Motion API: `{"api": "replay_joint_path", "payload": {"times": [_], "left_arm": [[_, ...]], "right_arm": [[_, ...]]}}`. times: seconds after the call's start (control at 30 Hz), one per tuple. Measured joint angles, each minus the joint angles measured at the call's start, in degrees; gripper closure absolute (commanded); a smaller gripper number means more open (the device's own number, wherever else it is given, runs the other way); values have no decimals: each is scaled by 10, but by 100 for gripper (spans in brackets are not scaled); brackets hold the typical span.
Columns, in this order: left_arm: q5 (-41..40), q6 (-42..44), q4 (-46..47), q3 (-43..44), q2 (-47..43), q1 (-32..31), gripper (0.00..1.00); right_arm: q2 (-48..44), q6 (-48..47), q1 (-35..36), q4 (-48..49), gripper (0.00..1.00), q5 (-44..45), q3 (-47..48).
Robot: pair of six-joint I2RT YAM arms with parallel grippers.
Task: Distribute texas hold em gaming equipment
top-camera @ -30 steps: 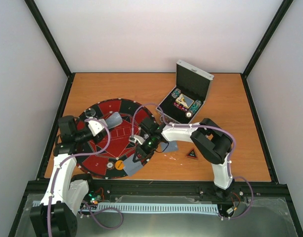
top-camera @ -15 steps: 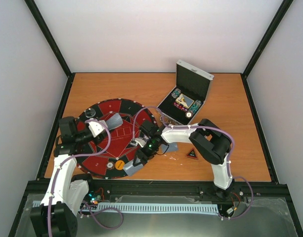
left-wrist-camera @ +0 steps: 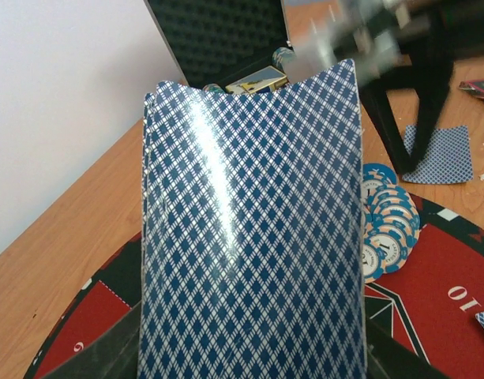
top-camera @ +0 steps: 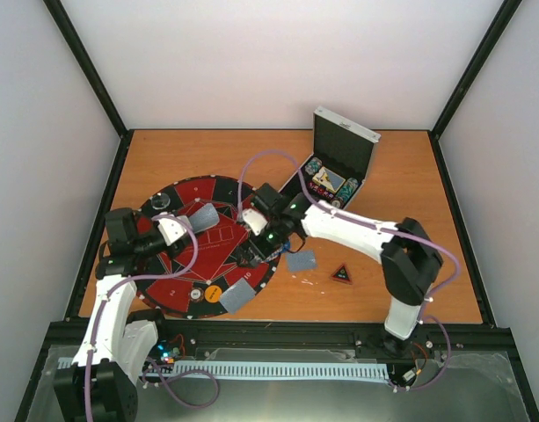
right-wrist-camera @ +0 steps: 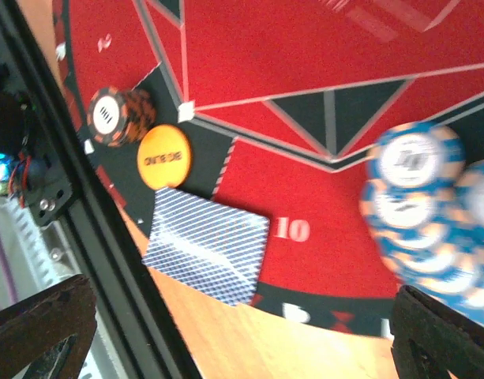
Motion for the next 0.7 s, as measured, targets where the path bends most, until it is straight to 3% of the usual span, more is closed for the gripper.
{"api": "replay_joint_path", "payload": {"times": [0.2, 0.37, 0.5, 0.7], "left_arm": [[2, 26, -15, 0, 0, 0, 56], [3, 56, -33, 0, 0, 0, 56], [2, 63, -37, 0, 0, 0, 56], [1, 63, -37, 1, 0, 0, 56]], "right_arm": [[-76, -26, -41, -16, 0, 85, 32], [-103, -13, -62, 95, 0, 11, 48], [-58, 12, -53, 175, 0, -53, 94], [44, 5, -34, 167, 3, -74, 179]]}}
